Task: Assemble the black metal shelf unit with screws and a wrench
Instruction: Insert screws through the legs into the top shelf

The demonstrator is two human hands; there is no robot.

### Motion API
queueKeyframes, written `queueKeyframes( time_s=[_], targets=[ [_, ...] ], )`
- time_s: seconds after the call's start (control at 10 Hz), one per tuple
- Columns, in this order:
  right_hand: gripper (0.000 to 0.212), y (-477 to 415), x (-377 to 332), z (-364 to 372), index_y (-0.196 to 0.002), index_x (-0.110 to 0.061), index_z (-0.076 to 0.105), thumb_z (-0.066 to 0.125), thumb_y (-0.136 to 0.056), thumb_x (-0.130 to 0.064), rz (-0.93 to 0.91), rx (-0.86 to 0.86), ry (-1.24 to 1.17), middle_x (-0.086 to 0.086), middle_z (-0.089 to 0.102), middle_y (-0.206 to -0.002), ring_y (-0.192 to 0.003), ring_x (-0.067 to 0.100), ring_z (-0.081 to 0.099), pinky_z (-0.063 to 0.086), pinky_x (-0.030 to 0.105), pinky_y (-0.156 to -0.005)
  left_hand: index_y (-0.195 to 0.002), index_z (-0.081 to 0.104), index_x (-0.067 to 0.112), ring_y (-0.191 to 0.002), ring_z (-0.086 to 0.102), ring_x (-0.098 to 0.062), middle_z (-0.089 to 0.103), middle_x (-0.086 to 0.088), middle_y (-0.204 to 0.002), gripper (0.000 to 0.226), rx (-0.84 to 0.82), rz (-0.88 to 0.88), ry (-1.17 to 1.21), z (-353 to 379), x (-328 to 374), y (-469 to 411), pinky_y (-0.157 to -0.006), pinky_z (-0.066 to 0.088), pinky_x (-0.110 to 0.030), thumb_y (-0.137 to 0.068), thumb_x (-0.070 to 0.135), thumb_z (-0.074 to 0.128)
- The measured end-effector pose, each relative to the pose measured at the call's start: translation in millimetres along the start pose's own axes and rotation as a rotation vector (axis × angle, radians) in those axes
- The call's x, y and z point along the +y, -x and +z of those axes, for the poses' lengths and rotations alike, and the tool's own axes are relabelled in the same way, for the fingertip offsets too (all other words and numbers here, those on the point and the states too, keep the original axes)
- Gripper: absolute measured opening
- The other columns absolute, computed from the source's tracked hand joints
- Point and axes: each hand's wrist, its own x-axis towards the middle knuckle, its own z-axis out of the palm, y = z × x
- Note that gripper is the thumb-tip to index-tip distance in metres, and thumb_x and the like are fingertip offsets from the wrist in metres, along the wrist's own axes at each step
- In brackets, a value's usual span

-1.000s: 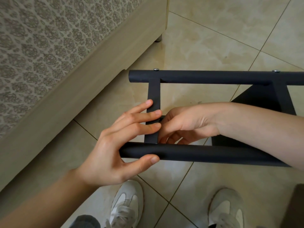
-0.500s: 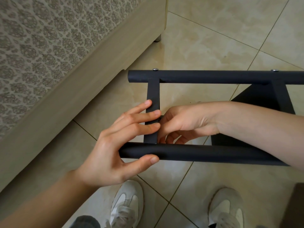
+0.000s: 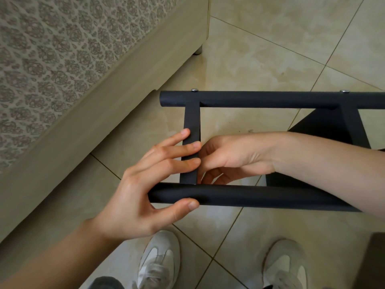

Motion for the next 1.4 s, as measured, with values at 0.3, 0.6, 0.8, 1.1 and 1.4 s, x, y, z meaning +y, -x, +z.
queueKeyframes(
  time_s=[0.3,0.6,0.8,1.1,1.4],
  targets=[
    [0.008,5.2,-3.2,-5.1,-0.09,-0.009,0.068,0.061,-0.092,-0.007,0.032,-0.039,0.047,0.005,0.067,-0.082,-0.083,0.021,0.059,0.047,0.031,-0.077,-0.118,0.062,0.005,-0.145,0.039,-0.031,0.056,-0.012,-0.138,0.047,0.002,-0.004,-0.009,-0.1,0.5,0.2,-0.115,0.036,-0.042,-0.095,0.045,0.06],
    [0.012,4.2,-4.5,-4.8,-0.086,-0.013,0.068,0.059,-0.093,-0.012,0.04,-0.034,0.054,0.0,0.069,-0.079,-0.078,0.016,0.06,0.047,0.029,-0.076,-0.117,0.064,0.005,-0.145,0.04,-0.03,0.057,-0.011,-0.138,0.047,0.012,-0.015,-0.003,0.8,0.2,0.8,-0.114,0.037,-0.041,-0.095,0.046,0.06],
    [0.01,-0.7,-0.1,-1.8,-0.09,-0.009,0.065,0.056,-0.094,-0.01,0.086,-0.062,-0.021,0.001,0.063,-0.071,-0.073,0.015,0.057,0.047,0.026,-0.069,-0.117,0.063,0.005,-0.145,0.04,-0.031,0.057,-0.012,-0.137,0.046,0.017,-0.007,0.005,1.7,-1.1,0.6,-0.114,0.036,-0.04,-0.096,0.046,0.06],
    [0.013,-1.0,0.7,-2.7,-0.091,-0.007,0.064,0.053,-0.094,-0.003,0.011,-0.1,-0.104,0.011,0.062,-0.091,-0.081,0.019,0.058,0.048,0.025,-0.075,-0.119,0.062,0.006,-0.145,0.04,-0.03,0.057,-0.011,-0.138,0.046,0.014,-0.008,0.001,1.0,-1.6,1.5,-0.115,0.036,-0.039,-0.096,0.046,0.061],
    [0.008,-5.0,4.2,-0.2,-0.097,-0.005,0.061,0.053,-0.094,-0.007,0.041,-0.048,-0.075,0.007,0.06,-0.08,-0.074,0.017,0.053,0.043,0.028,-0.074,-0.119,0.063,0.006,-0.145,0.041,-0.03,0.058,-0.011,-0.138,0.046,0.016,-0.008,-0.009,1.4,-1.4,1.5,-0.115,0.037,-0.04,-0.096,0.047,0.06]
  ],
)
